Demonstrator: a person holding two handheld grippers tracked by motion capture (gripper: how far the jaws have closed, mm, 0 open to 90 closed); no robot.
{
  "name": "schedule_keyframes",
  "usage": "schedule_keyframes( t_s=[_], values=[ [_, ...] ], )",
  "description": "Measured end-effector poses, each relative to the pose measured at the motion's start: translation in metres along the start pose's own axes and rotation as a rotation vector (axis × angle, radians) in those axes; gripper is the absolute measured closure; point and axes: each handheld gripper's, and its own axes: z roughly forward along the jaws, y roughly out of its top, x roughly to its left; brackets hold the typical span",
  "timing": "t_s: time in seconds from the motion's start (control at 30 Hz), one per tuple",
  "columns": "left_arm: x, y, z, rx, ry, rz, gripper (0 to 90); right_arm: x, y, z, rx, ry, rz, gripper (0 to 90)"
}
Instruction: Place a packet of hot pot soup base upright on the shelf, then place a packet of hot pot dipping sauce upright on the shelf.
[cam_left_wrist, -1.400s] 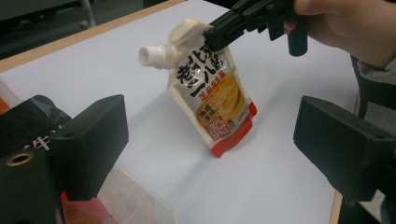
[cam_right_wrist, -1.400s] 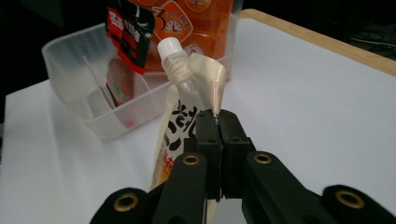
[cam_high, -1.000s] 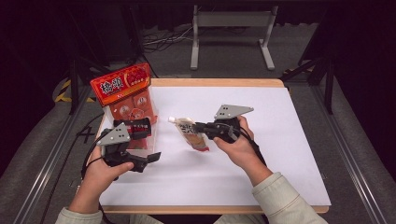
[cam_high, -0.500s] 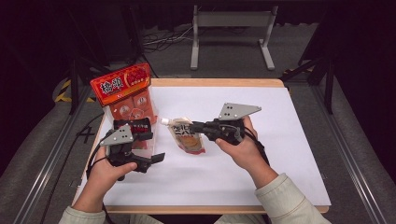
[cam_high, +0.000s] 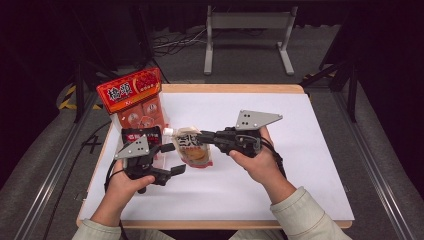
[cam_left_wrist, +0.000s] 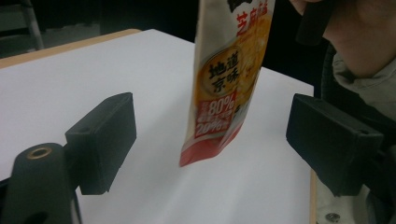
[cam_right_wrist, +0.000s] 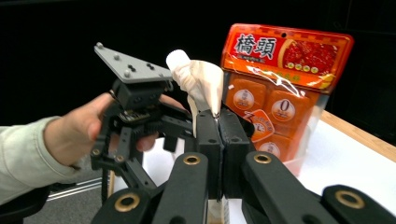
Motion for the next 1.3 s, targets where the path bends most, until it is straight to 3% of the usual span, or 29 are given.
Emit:
schedule_keyframes(
  t_s=[0.2,0.3,0.33,0.47,0.53,0.57,0.6,0.73,0.83,0.97,1.13,1.3],
  values=[
    [-0.001,-0.001,0.012,-0.003,-0.045,0.016,23.2,0.004,-0.001,0.007,-0.005,0.040,-0.008,89.2],
    [0.002,-0.002,0.015,-0.023,-0.101,-0.028,25.1,0.005,-0.001,0.010,-0.015,0.069,-0.005,89.2],
    [0.004,-0.003,0.015,-0.025,-0.116,-0.022,27.5,0.006,-0.001,0.011,-0.020,0.077,-0.003,89.2],
    [0.005,-0.003,0.017,-0.036,-0.181,-0.029,39.8,0.005,-0.002,0.014,-0.040,0.102,0.009,89.1],
    [0.003,-0.003,0.017,-0.020,-0.191,-0.021,51.2,0.005,-0.003,0.016,-0.045,0.107,0.009,89.1],
    [0.003,-0.002,0.017,-0.007,-0.191,0.002,58.5,0.005,-0.003,0.016,-0.045,0.106,0.006,89.0],
    [0.002,-0.002,0.017,-0.004,-0.205,-0.004,66.9,0.005,-0.003,0.016,-0.046,0.105,0.004,88.9],
    [0.001,-0.002,0.014,0.015,-0.210,0.001,75.6,0.006,-0.003,0.016,-0.040,0.102,-0.021,85.9],
    [0.001,-0.001,0.013,0.027,-0.200,0.004,77.9,0.007,-0.003,0.014,-0.059,0.111,-0.024,72.5],
    [0.002,0.001,0.007,0.023,-0.194,-0.004,79.8,0.006,-0.002,0.006,-0.096,0.088,-0.028,55.4],
    [0.006,0.006,-0.005,0.008,-0.173,0.000,80.2,0.000,-0.011,-0.008,-0.104,0.043,-0.002,51.0],
    [0.009,0.008,-0.015,0.010,-0.154,-0.005,80.2,-0.007,-0.027,-0.021,-0.061,-0.002,0.025,49.4]
  ],
)
